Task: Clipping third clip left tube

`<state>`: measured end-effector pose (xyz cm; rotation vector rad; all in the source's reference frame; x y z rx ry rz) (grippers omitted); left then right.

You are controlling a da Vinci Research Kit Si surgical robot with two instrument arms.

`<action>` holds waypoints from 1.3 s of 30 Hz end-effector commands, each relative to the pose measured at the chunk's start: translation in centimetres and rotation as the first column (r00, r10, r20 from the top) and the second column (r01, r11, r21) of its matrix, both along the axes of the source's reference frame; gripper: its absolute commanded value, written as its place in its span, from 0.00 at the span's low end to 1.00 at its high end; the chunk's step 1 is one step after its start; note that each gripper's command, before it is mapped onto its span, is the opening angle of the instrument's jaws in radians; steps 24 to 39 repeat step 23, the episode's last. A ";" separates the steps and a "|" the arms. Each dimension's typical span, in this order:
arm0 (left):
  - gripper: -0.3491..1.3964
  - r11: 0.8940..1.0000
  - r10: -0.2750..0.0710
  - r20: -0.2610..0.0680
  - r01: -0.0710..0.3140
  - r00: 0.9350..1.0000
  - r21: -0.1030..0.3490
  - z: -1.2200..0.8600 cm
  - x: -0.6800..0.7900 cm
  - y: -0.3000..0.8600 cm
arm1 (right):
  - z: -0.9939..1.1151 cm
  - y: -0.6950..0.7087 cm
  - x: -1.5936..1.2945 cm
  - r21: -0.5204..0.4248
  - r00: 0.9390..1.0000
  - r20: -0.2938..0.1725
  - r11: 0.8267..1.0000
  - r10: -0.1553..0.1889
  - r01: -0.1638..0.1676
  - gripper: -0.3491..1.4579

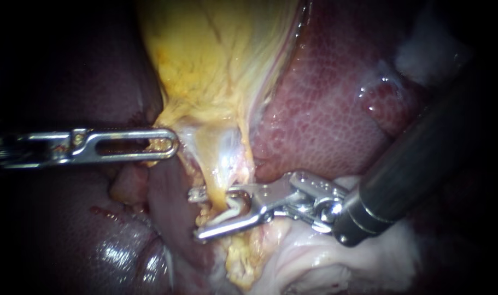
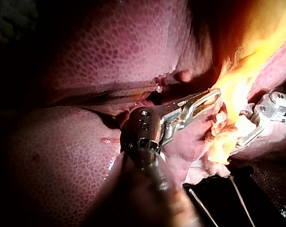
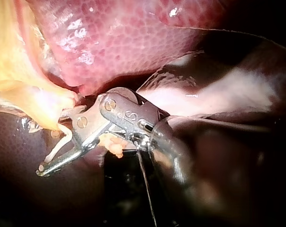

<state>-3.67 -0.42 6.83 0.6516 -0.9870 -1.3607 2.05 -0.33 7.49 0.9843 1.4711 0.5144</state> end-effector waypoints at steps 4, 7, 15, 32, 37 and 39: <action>0.00 1.000 0.002 0.002 -0.002 1.000 0.000 0.01 -0.01 -0.01 | -0.02 0.04 -0.02 0.021 1.000 0.000 1.000 -0.004 0.004 0.44; 0.00 1.000 0.002 0.002 -0.002 1.000 0.000 0.01 -0.01 -0.01 | -0.01 0.01 -0.14 0.085 0.997 0.019 0.994 -0.072 0.070 0.05; 0.00 1.000 0.002 0.002 -0.002 1.000 0.000 0.01 -0.01 -0.01 | 0.06 0.04 -0.15 0.082 0.996 0.027 0.993 -0.081 0.079 0.00; 0.00 1.000 0.002 0.001 -0.002 1.000 0.000 0.01 -0.02 -0.01 | 0.10 0.05 -0.17 0.082 0.996 0.027 0.994 -0.081 0.079 0.00; 0.00 1.000 0.002 0.001 -0.002 1.000 0.000 0.01 -0.02 -0.01 | 0.10 0.05 -0.17 0.082 0.996 0.027 0.994 -0.081 0.079 0.00; 0.00 1.000 0.002 0.001 -0.002 1.000 0.000 0.01 -0.02 -0.01 | 0.10 0.05 -0.17 0.082 0.996 0.027 0.994 -0.081 0.079 0.00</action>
